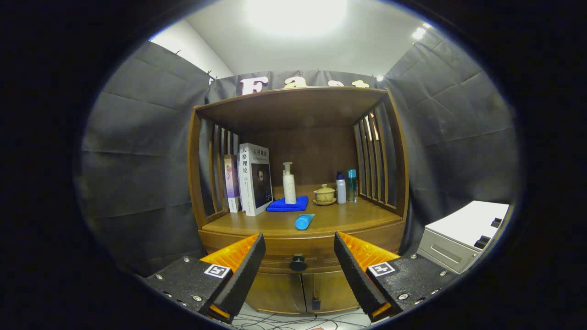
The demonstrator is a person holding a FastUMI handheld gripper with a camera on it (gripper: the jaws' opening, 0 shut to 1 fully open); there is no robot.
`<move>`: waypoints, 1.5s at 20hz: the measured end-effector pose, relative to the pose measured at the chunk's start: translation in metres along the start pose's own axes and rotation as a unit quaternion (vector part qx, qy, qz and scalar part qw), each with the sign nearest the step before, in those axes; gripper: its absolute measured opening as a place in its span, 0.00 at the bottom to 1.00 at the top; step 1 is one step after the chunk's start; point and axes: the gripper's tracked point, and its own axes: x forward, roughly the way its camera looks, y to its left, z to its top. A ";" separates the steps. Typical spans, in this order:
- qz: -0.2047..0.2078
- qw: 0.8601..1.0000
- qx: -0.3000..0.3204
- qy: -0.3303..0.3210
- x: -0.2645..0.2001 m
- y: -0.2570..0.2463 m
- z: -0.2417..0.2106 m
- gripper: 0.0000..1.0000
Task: Pull open the drawer, take out the items inside it, and place them on the countertop above the cabinet.
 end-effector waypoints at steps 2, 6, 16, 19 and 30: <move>0.001 1.000 -0.001 0.001 0.000 0.002 -0.001 0.94; 0.002 1.000 -0.007 -0.004 0.000 0.003 0.002 0.94; 0.003 1.000 -0.008 0.001 0.000 0.004 -0.004 0.94; 0.007 1.000 -0.007 0.004 0.000 0.007 -0.006 0.94; 0.006 1.000 -0.011 -0.003 -0.001 0.008 -0.001 0.94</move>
